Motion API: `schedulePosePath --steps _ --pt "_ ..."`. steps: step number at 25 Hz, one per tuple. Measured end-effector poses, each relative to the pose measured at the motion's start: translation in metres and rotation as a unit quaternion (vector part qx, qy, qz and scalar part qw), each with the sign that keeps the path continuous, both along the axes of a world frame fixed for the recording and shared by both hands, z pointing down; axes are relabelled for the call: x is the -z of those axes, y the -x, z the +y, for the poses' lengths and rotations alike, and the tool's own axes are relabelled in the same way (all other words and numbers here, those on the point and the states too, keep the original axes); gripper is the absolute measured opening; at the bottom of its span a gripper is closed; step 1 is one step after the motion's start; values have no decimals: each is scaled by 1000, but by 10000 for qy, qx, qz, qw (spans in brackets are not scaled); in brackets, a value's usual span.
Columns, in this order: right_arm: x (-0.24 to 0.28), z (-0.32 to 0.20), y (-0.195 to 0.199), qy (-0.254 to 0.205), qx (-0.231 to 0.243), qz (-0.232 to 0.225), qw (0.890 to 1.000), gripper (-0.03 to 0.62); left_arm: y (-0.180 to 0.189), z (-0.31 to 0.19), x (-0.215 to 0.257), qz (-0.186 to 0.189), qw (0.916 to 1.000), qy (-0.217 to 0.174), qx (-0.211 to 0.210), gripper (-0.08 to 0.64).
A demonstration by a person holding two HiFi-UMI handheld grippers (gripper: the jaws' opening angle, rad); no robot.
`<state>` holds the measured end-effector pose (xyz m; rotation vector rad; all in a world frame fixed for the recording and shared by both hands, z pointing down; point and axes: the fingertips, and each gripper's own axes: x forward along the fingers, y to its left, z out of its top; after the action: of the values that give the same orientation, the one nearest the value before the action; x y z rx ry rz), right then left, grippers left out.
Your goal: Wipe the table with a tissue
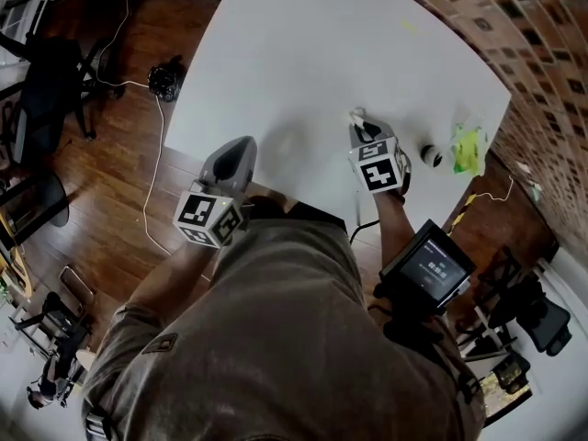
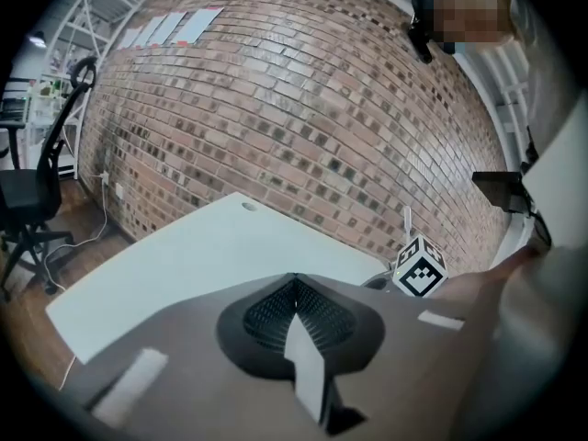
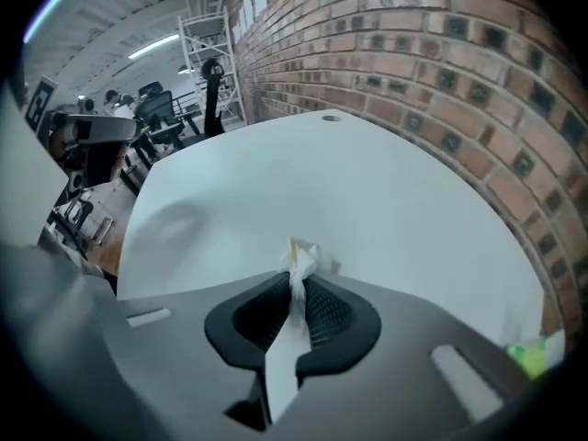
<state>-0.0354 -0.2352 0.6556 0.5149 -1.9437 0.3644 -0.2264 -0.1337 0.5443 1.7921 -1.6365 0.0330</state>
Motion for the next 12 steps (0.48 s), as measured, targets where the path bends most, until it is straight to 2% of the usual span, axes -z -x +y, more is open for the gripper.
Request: schedulePosePath --steps 4,7,12 --pt "-1 -10 -28 4 -442 116 9990 40 -5 -6 1 3 10000 -58 -73 2" --pt "0 -8 -11 -84 -233 -8 9997 40 -2 -5 3 -40 10000 -66 -44 2" --pt "-3 16 23 71 110 -118 9998 40 7 7 8 -152 9998 -43 81 2"
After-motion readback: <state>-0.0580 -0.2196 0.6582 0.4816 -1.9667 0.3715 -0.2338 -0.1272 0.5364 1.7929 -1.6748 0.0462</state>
